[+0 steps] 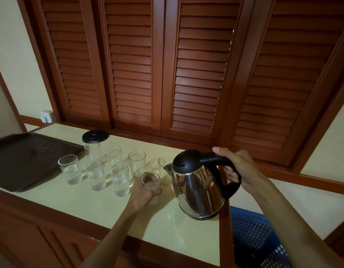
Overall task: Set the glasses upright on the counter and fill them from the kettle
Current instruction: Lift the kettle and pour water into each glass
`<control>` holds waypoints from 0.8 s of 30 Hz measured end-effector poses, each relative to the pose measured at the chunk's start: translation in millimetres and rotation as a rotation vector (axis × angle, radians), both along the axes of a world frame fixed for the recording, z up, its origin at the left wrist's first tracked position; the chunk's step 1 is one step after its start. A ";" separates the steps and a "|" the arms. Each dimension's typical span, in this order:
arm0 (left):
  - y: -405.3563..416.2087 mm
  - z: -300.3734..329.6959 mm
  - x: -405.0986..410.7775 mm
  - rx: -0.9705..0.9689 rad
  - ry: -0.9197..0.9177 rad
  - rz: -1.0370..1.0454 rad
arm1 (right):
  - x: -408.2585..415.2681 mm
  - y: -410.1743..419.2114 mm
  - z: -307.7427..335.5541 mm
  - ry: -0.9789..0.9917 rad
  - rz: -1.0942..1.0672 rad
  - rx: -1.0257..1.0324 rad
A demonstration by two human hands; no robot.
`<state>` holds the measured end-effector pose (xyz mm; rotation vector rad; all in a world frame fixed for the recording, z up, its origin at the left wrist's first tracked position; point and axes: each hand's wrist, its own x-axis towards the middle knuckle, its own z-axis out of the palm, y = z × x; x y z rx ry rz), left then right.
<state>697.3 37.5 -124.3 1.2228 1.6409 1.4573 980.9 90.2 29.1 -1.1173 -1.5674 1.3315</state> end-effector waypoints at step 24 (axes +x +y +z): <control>98.3 65.6 -0.1 -0.342 0.527 -0.251 | 20.1 21.3 1.1 0.070 -0.040 -0.052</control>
